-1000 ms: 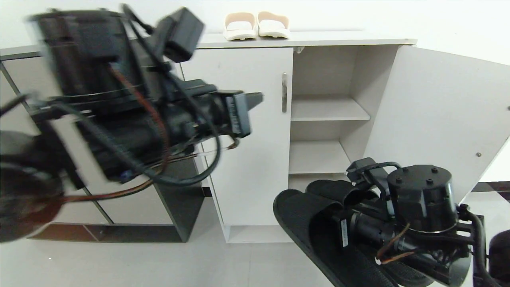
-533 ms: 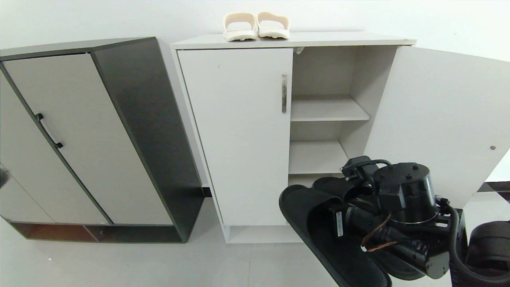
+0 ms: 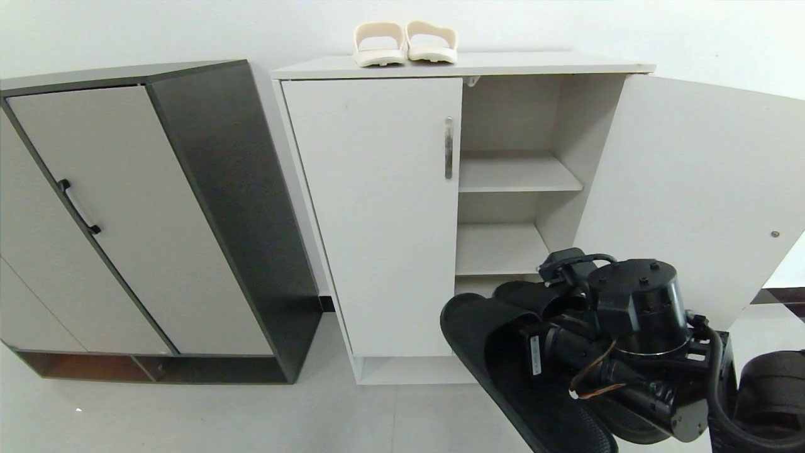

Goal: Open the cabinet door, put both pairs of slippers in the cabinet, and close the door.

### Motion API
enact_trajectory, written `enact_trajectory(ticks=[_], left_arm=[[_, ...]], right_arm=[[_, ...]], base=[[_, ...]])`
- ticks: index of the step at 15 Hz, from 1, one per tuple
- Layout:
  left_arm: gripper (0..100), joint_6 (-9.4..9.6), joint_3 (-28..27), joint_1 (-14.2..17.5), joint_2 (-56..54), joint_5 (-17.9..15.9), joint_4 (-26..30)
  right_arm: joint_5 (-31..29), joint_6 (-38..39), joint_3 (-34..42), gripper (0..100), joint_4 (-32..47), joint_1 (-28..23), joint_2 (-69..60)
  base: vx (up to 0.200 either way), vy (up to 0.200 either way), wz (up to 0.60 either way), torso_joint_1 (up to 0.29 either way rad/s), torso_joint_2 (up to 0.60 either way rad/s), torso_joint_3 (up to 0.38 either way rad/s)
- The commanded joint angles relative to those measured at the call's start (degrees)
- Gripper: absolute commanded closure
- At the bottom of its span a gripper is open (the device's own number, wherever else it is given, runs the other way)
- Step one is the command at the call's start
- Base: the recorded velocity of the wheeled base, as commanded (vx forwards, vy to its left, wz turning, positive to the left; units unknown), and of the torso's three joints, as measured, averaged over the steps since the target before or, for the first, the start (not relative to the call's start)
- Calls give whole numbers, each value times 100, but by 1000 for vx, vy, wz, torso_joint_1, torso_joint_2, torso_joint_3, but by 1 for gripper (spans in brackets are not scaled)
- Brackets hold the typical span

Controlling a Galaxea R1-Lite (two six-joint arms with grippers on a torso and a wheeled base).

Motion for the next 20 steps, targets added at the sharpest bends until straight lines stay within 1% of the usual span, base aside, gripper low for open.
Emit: enact_trajectory(ticks=[1, 2, 4, 5, 9, 12, 18, 20], left_arm=[[100, -3, 126, 31, -219, 12, -23], [100, -73, 126, 40, -219, 91, -14], [100, -249, 126, 40, -219, 144, -14], [100, -267, 126, 40, -219, 179, -14], [100, -276, 126, 40, -219, 188, -14], [100, -276, 126, 40, -219, 188, -14], [100, -284, 126, 31, -219, 188, -14], [100, -284, 126, 31, -219, 188, -14]], right_arm=[[-6, 2, -8, 100, -59, 19, 40], [-15, -25, -8, 100, -156, 36, 101], [-15, -34, -78, 100, -200, 36, 189], [-41, -25, -148, 100, -200, 36, 268], [-683, 28, -596, 100, -209, 72, 690], [-1060, 309, -869, 100, -200, 72, 1041], [-1096, 371, -966, 100, -200, 54, 1252], [-1104, 388, -992, 100, -209, -69, 1428]], base=[[0, 0, 0, 0, 0, 0], [0, 0, 0, 0, 0, 0], [0, 0, 0, 0, 0, 0], [0, 0, 0, 0, 0, 0], [0, 0, 0, 0, 0, 0], [0, -200, 0, 6, 2, 5], [0, -200, 0, 2, 2, 2], [0, 0, 0, 0, 0, 0]])
